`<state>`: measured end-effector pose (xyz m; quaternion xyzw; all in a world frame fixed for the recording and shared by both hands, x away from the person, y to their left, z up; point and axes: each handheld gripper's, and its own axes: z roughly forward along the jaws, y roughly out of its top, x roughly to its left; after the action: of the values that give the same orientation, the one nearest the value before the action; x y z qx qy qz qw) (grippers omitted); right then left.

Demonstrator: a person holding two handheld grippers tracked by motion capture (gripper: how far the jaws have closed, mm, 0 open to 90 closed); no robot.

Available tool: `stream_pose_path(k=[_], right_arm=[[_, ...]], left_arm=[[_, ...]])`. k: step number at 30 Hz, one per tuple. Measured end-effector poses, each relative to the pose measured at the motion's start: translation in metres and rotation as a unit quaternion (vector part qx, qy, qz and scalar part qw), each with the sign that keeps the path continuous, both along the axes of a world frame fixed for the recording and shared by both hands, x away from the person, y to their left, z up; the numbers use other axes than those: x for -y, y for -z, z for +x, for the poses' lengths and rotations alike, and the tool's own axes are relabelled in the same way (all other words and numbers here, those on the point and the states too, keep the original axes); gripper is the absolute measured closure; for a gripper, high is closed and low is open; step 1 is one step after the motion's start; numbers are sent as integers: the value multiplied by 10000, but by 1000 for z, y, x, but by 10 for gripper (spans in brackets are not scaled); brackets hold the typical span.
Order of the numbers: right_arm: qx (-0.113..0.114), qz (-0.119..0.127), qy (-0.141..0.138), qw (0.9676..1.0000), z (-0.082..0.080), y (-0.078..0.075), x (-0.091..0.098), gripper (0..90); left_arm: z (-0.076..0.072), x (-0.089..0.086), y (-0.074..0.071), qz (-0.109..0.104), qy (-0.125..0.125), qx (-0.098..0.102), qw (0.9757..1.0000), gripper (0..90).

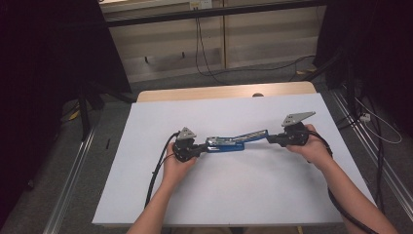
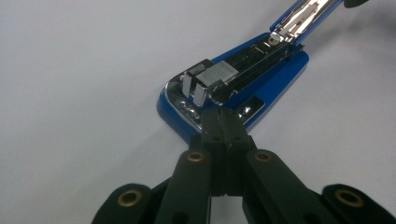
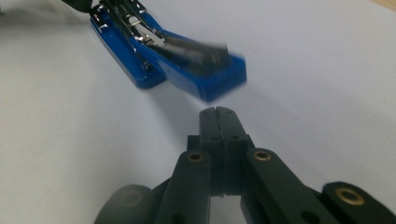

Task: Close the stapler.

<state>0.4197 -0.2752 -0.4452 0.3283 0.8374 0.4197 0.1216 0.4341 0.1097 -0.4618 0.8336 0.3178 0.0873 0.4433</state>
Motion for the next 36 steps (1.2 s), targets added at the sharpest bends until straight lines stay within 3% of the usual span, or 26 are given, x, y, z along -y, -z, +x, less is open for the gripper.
stream_pose_path(k=[6, 13, 23, 30, 32, 36], right_arm=[[47, 76, -28, 10000, 1, -1, -7, 891], [21, 106, -59, 9999, -1, 6, -13, 816], [137, 309, 23, 9994, -7, 2, -15, 623], [218, 495, 34, 9985, -17, 1, -23, 454], [249, 548, -17, 9982, -22, 1, -25, 432], [249, 500, -67, 9984, -32, 3, -29, 375]], left_arm=[[0, 0, -1, -31, 20, -9, 10000, 900], [0, -1, 0, -63, 24, -20, 10000, 900], [0, 0, -1, -38, 30, -11, 10000, 891], [-6, -6, -8, -96, -55, 32, 9999, 632], [-10, -9, -11, -107, -68, 10, 9999, 521], [-20, -19, -19, -146, -29, 74, 9999, 429]])
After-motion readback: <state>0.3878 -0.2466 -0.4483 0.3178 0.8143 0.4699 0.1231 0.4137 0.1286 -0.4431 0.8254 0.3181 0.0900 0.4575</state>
